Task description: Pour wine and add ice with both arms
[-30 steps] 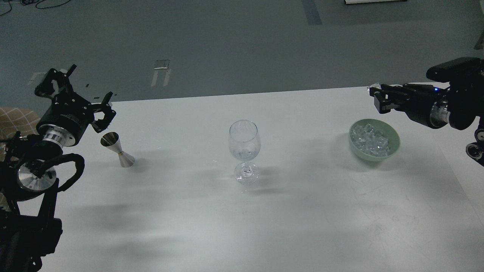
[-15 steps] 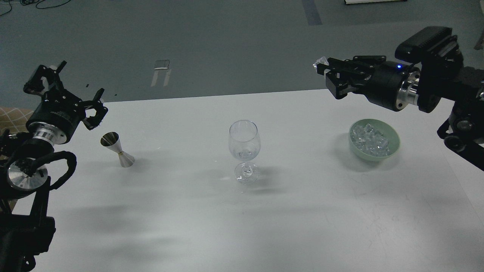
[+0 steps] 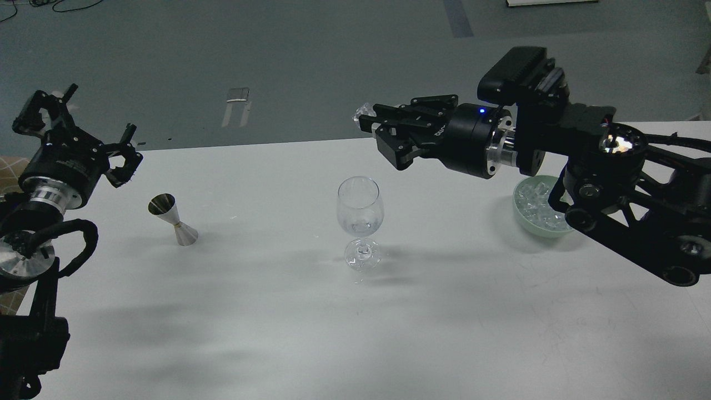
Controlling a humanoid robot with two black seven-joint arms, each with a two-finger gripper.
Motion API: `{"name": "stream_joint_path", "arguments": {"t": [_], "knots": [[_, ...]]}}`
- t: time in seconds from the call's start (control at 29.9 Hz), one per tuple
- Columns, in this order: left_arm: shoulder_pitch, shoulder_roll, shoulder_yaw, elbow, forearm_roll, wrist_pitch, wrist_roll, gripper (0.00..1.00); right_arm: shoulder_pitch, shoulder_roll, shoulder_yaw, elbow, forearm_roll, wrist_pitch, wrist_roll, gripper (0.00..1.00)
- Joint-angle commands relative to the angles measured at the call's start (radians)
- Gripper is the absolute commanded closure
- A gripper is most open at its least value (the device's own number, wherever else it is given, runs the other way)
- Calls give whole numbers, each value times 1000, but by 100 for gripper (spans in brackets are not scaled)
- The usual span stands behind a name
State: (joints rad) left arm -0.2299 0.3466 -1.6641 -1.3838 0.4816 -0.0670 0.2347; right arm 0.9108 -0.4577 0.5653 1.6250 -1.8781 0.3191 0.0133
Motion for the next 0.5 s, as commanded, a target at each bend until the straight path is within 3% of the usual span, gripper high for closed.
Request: {"name": "stream_joint_path", "arguments": {"t": [0.0,0.47], "knots": [[1,0,0,0,0,1,0,2,23,25,-62,-7,-4,0,-4,89],[1,0,-5,0,0,0,-2,2,13,25,-84,-10,-6,0,-6,86]]}}
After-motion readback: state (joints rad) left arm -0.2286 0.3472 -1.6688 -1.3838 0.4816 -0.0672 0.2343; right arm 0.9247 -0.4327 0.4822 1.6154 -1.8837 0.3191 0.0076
